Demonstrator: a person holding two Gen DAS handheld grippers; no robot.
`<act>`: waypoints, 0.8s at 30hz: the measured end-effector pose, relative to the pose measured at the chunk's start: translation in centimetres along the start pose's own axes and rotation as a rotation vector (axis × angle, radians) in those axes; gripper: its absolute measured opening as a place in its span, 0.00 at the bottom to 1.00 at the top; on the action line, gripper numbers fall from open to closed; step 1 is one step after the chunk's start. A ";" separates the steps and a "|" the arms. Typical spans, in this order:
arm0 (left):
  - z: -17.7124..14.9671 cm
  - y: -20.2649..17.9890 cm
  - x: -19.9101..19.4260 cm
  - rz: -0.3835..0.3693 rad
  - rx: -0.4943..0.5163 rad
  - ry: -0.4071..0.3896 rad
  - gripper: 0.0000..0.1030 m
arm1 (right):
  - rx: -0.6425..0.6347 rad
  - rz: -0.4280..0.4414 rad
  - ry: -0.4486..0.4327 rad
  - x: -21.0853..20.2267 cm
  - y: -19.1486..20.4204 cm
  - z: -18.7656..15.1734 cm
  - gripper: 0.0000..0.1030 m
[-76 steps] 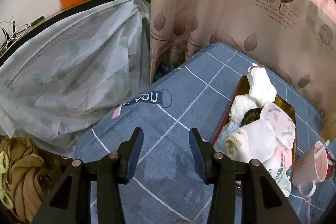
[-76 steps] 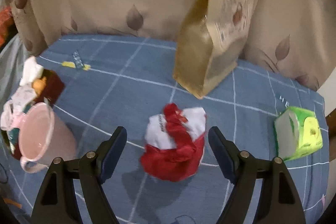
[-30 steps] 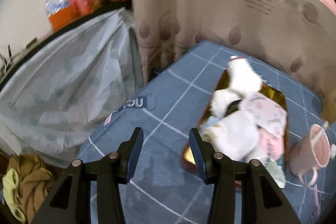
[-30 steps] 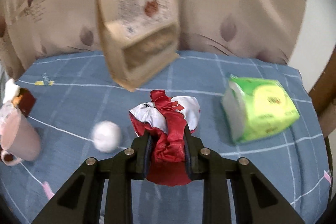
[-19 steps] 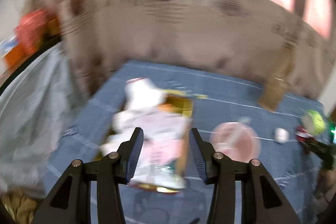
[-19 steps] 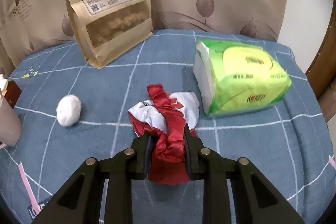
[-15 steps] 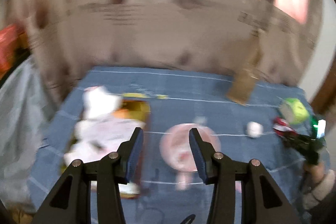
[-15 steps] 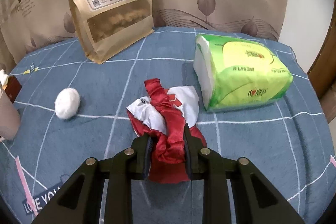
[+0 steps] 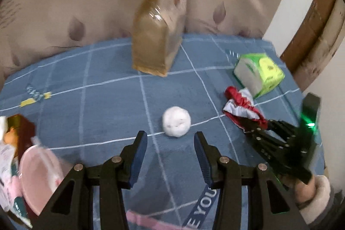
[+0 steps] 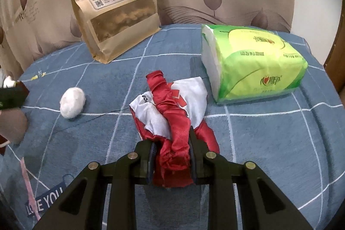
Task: Organize soft objects
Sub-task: 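Grasp the white fluffy ball with the left gripper while the right gripper holds the red cloth, then carry the white ball over the tray with the left gripper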
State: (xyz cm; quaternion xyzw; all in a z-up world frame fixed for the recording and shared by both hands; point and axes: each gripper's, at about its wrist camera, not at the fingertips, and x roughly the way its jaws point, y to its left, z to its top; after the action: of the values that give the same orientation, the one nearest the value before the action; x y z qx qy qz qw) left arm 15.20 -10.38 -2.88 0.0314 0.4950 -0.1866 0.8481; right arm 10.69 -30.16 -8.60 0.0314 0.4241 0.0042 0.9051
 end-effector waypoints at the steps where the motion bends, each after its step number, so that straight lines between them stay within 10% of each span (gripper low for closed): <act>1: 0.0 -0.4 1.0 0.006 0.007 0.014 0.45 | 0.004 0.004 0.001 0.0 0.0 0.0 0.23; 17: 2.1 -1.2 9.0 0.049 0.029 0.117 0.45 | 0.053 0.054 0.002 0.1 -0.8 -0.1 0.23; 19: 2.3 -1.2 9.2 0.041 0.012 0.112 0.26 | 0.055 0.056 0.002 0.1 -0.8 -0.1 0.23; 24: 2.4 -0.6 9.1 0.019 -0.017 0.119 0.21 | 0.053 0.054 0.002 0.1 -0.8 -0.1 0.23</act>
State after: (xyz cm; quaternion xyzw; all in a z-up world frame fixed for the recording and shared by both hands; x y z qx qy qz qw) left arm 20.98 -14.11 -9.34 0.0399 0.5459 -0.1724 0.8190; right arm 10.66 -30.96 -8.78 0.0667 0.4240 0.0176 0.9031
